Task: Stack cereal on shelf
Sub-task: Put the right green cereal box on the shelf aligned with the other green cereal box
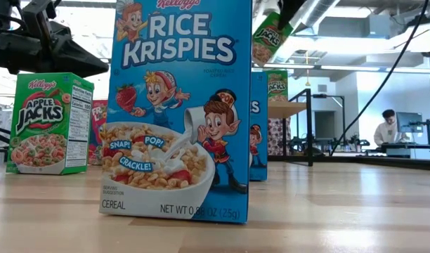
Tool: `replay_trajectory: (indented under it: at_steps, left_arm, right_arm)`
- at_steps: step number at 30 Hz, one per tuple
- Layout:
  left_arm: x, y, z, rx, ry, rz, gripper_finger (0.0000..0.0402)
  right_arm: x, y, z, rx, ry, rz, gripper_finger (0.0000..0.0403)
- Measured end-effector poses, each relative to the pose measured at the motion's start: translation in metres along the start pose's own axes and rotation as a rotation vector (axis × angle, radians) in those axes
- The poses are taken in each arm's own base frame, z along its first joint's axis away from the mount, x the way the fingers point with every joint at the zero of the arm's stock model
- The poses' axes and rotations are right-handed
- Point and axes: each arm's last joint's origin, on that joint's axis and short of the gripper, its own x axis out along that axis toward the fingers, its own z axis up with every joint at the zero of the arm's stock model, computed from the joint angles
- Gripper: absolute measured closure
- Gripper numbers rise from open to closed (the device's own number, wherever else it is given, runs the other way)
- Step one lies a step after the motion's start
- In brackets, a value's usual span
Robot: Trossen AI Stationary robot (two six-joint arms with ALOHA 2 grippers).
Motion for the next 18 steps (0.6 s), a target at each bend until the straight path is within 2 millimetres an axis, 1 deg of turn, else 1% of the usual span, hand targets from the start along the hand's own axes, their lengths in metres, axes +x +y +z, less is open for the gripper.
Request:
replay_trajectory:
  at_steps: [2,10,18]
  left_arm:
    - [0.0,0.0,0.0,0.0,0.007,-0.01,0.0401]
    - [0.0,-0.001,0.0,-0.015,0.014,-0.019,0.0401]
    - [0.0,-0.001,-0.001,-0.033,0.015,-0.019,0.0401]
  right_arm:
    - [0.002,0.001,0.0,-0.002,0.006,0.005,0.0231]
    - [0.025,0.006,-0.003,-0.019,0.095,0.043,0.0231]
    - [0.045,0.007,-0.009,-0.013,0.174,0.067,0.0231]
